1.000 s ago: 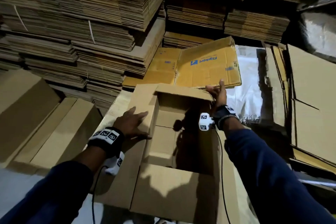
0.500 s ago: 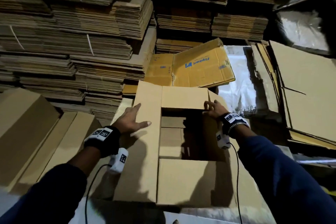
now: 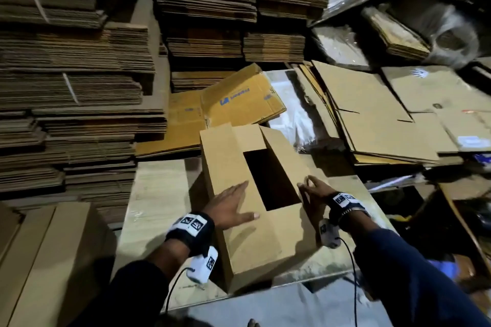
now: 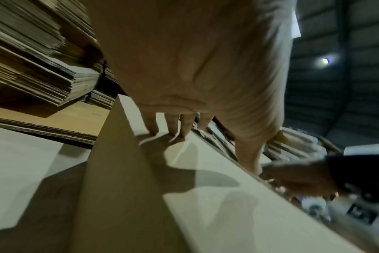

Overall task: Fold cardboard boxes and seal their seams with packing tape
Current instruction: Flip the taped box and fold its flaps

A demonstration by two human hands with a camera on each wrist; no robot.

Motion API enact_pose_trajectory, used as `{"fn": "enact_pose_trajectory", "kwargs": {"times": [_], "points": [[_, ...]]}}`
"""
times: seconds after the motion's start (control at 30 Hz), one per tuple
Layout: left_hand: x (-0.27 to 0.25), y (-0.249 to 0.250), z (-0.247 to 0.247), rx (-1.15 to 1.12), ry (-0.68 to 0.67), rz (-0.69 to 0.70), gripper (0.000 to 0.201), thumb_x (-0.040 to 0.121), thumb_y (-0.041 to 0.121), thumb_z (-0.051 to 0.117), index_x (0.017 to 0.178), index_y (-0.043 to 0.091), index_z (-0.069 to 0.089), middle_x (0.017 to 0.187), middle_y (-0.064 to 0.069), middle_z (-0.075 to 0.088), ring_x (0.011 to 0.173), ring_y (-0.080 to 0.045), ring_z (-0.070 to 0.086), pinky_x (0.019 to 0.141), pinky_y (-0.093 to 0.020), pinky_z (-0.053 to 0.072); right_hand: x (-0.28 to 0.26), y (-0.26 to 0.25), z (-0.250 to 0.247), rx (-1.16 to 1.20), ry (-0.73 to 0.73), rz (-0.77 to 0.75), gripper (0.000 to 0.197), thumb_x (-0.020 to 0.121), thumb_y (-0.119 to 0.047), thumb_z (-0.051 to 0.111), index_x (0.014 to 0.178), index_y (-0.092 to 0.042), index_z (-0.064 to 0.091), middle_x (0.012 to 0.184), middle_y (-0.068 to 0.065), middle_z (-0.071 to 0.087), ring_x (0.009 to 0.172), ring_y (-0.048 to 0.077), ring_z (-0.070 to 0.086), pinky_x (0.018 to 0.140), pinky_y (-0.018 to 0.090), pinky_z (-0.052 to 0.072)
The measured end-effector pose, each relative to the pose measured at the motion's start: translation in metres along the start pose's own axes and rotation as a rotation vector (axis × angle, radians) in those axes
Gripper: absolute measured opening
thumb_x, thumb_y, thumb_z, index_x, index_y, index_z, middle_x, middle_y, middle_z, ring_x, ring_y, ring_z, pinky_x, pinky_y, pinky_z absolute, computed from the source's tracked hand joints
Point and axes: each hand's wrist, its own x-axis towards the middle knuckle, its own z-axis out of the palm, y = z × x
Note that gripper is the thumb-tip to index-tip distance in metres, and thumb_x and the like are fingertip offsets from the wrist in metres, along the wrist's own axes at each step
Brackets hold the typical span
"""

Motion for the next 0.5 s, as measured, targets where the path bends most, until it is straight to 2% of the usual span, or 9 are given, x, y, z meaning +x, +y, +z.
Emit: {"fn": "enact_pose_trajectory", "kwargs": {"times": [0.07, 0.1, 0.17, 0.2, 0.3, 0.33, 0.37, 0.43, 0.5], "points": [[-0.003, -0.012, 0.024, 0.196, -0.029, 0.013, 0.106, 0.09, 0.077, 0.056, 0.168, 0.029, 0.003, 0.175, -0.001, -0.006, 0.161, -0.019, -0.004, 0.129, -0.04, 0.003, -0.016, 0.03, 0.004, 0.025, 0.048, 0.041, 0.097, 0.066, -0.091, 0.064, 0.119, -0.011, 0.055, 0.118, 0.017, 0.066, 0.119, 0.036, 0.062, 0.1, 0.043, 0.045], [-0.005, -0.015, 0.031, 0.228, -0.014, 0.023, 0.104, 0.09, 0.077, 0.055, 0.168, 0.029, 0.006, 0.175, -0.002, -0.011, 0.161, -0.018, -0.009, 0.127, -0.038, -0.003, -0.028, 0.038, 0.004, 0.043, 0.067, 0.067, 0.101, 0.062, -0.093, 0.066, 0.119, -0.011, 0.053, 0.116, 0.015, 0.065, 0.118, 0.036, 0.062, 0.098, 0.043, 0.046], [-0.005, -0.02, 0.038, 0.203, 0.043, 0.051, 0.101, 0.09, 0.076, 0.056, 0.167, 0.029, 0.012, 0.174, -0.001, -0.011, 0.16, -0.017, -0.012, 0.125, -0.033, -0.009, -0.046, 0.044, -0.004, 0.006, 0.102, 0.107, 0.09, 0.078, -0.071, 0.075, 0.133, -0.005, 0.047, 0.127, 0.018, 0.062, 0.121, 0.037, 0.06, 0.096, 0.04, 0.046], [-0.005, -0.022, 0.04, 0.182, 0.059, 0.057, 0.102, 0.088, 0.078, 0.056, 0.167, 0.029, 0.014, 0.174, -0.001, -0.01, 0.16, -0.016, -0.012, 0.123, -0.031, -0.011, -0.058, 0.043, -0.011, -0.039, 0.14, 0.089, 0.081, 0.082, -0.063, 0.077, 0.131, -0.004, 0.05, 0.127, 0.018, 0.064, 0.118, 0.037, 0.062, 0.092, 0.039, 0.047], [-0.005, -0.025, 0.047, 0.169, 0.073, 0.051, 0.123, 0.067, 0.101, 0.036, 0.167, 0.031, 0.017, 0.174, -0.001, -0.009, 0.16, -0.014, -0.014, 0.12, -0.031, -0.018, -0.082, 0.032, -0.042, -0.073, 0.3, -0.063, 0.068, 0.08, -0.073, 0.071, 0.105, -0.01, 0.069, 0.105, 0.013, 0.075, 0.101, 0.034, 0.069, 0.084, 0.04, 0.054], [-0.005, -0.025, 0.049, 0.162, 0.073, 0.053, 0.125, 0.064, 0.102, 0.032, 0.166, 0.031, 0.018, 0.174, 0.0, -0.009, 0.159, -0.013, -0.014, 0.12, -0.031, -0.019, -0.096, 0.021, -0.053, -0.042, 0.341, -0.098, 0.062, 0.086, -0.07, 0.067, 0.106, -0.012, 0.073, 0.104, 0.01, 0.075, 0.1, 0.031, 0.07, 0.083, 0.039, 0.055], [-0.005, -0.026, 0.05, 0.156, 0.074, 0.05, 0.12, 0.069, 0.098, 0.039, 0.166, 0.031, 0.018, 0.174, 0.0, -0.009, 0.159, -0.013, -0.015, 0.121, -0.033, -0.019, -0.107, 0.01, -0.061, 0.025, 0.357, -0.109, 0.055, 0.092, -0.065, 0.064, 0.108, -0.014, 0.075, 0.102, 0.007, 0.076, 0.098, 0.027, 0.071, 0.081, 0.037, 0.056], [-0.005, -0.028, 0.05, 0.149, 0.08, 0.045, 0.105, 0.084, 0.082, 0.057, 0.166, 0.03, 0.019, 0.174, -0.001, -0.009, 0.16, -0.014, -0.015, 0.124, -0.036, -0.018, -0.126, -0.013, -0.067, 0.223, 0.251, -0.152, 0.052, 0.094, -0.064, 0.059, 0.107, -0.016, 0.077, 0.094, 0.006, 0.076, 0.088, 0.023, 0.073, 0.076, 0.036, 0.059], [-0.007, -0.028, 0.049, 0.142, 0.087, 0.05, 0.1, 0.088, 0.075, 0.061, 0.166, 0.03, 0.019, 0.174, -0.001, -0.009, 0.16, -0.015, -0.015, 0.125, -0.038, -0.017, -0.141, -0.034, -0.059, 0.362, 0.116, -0.175, 0.053, 0.095, -0.062, 0.057, 0.107, -0.014, 0.077, 0.094, 0.009, 0.077, 0.084, 0.025, 0.074, 0.073, 0.036, 0.06]]}}
